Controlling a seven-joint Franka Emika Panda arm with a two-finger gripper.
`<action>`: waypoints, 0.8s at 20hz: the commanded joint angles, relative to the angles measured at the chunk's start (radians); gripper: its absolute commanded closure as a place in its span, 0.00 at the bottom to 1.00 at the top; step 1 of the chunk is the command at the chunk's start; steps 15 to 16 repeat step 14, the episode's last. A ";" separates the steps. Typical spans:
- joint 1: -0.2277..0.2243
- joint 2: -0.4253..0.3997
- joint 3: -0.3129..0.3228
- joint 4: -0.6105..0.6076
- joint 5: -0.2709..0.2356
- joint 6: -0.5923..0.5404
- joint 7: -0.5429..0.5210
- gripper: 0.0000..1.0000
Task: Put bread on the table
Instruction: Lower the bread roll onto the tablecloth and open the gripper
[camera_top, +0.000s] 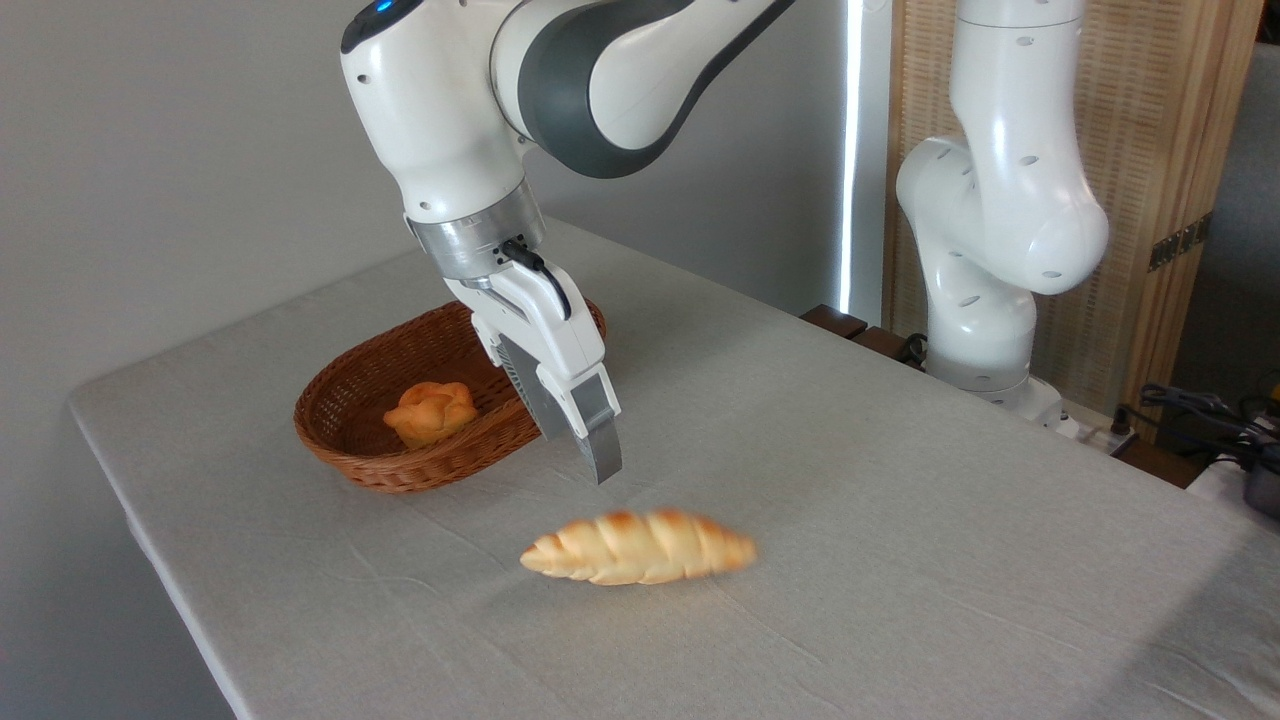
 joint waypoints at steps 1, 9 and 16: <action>-0.006 -0.007 0.009 -0.004 -0.013 0.016 0.025 0.00; -0.015 -0.079 -0.023 0.126 -0.020 0.010 -0.018 0.00; -0.005 -0.073 -0.019 0.154 -0.049 0.010 -0.108 0.00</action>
